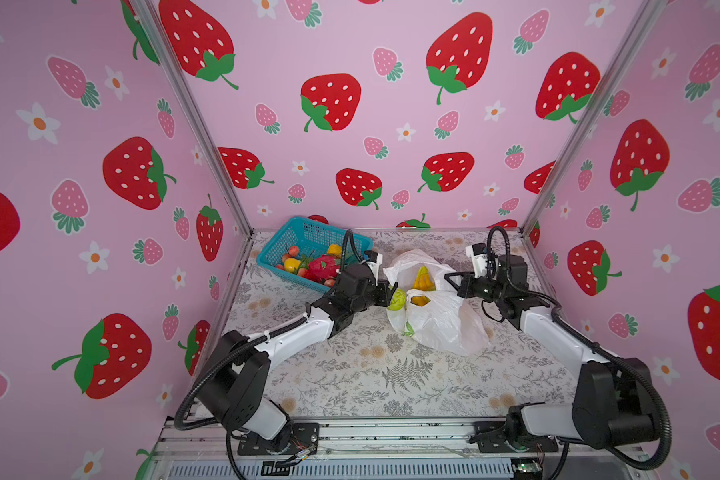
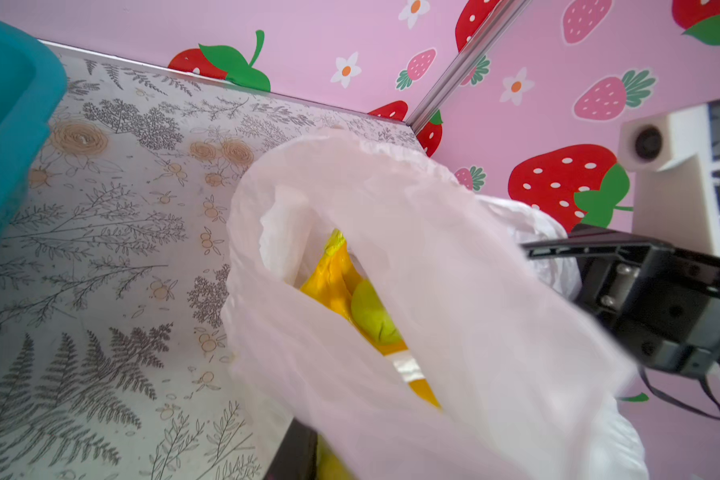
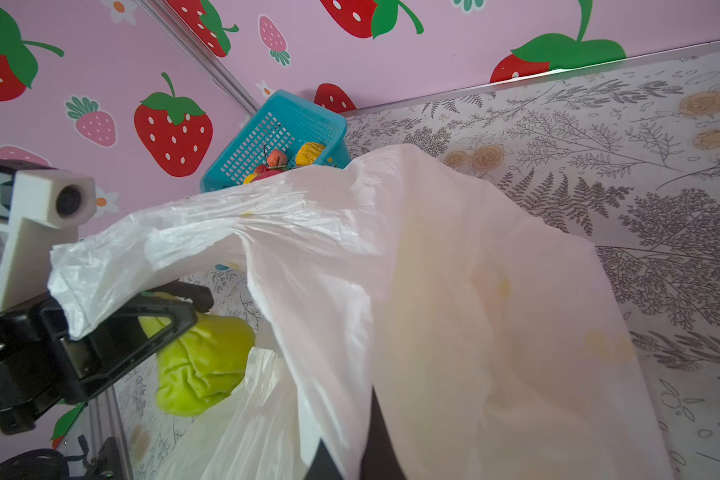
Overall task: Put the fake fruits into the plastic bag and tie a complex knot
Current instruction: 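Carry the green pear with the left gripper to the bag mouth, then lower the green pear into the bag and open the left gripper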
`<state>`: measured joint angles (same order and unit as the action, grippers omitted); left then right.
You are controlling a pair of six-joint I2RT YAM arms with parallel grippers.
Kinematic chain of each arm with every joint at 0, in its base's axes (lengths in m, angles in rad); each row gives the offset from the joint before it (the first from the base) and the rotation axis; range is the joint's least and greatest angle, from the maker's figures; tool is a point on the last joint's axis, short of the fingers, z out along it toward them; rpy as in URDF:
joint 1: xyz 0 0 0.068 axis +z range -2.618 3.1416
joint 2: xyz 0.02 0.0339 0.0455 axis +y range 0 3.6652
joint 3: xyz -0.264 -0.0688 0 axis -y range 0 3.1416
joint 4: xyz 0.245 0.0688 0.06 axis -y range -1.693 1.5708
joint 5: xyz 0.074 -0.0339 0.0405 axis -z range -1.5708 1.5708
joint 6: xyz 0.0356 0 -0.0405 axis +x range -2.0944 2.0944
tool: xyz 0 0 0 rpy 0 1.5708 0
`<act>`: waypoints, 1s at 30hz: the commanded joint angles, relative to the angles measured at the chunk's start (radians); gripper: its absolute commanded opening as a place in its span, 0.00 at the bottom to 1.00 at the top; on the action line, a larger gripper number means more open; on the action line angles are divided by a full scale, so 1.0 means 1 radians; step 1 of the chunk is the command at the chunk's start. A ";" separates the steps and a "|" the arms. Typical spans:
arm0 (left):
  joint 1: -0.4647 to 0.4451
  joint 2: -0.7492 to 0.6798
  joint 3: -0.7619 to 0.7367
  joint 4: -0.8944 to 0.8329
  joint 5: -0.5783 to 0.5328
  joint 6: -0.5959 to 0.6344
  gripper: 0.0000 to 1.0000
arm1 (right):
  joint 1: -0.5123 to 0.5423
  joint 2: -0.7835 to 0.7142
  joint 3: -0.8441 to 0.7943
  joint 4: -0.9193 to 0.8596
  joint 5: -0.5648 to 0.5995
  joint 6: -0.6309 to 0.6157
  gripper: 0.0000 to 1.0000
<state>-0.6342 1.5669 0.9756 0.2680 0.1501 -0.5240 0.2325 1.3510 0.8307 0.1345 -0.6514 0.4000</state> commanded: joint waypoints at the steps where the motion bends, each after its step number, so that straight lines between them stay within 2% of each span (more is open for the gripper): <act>1: -0.010 0.087 0.079 0.102 -0.063 -0.034 0.19 | -0.001 -0.029 -0.008 0.020 -0.022 0.012 0.00; 6: -0.036 0.245 0.187 0.110 -0.111 -0.070 0.20 | -0.001 -0.029 -0.002 0.024 -0.028 0.017 0.00; 14: -0.081 0.368 0.302 0.109 -0.038 -0.080 0.24 | 0.000 -0.024 -0.001 0.019 -0.026 0.010 0.00; 17: -0.099 0.371 0.303 0.091 -0.005 -0.083 0.28 | -0.001 -0.027 -0.001 0.016 -0.020 0.003 0.00; 22: -0.110 0.331 0.254 0.074 0.115 -0.045 0.40 | -0.001 -0.029 0.001 0.005 -0.010 -0.008 0.00; 27: -0.083 0.260 0.194 0.065 0.241 0.018 0.55 | -0.001 -0.028 0.001 0.003 -0.004 -0.010 0.00; 30: -0.054 0.226 0.178 0.046 0.309 0.041 0.61 | -0.001 -0.027 0.001 0.002 -0.001 -0.010 0.00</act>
<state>-0.7143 1.8362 1.1664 0.3233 0.3534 -0.5259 0.2325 1.3506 0.8307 0.1341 -0.6613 0.4129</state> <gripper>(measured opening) 0.599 0.041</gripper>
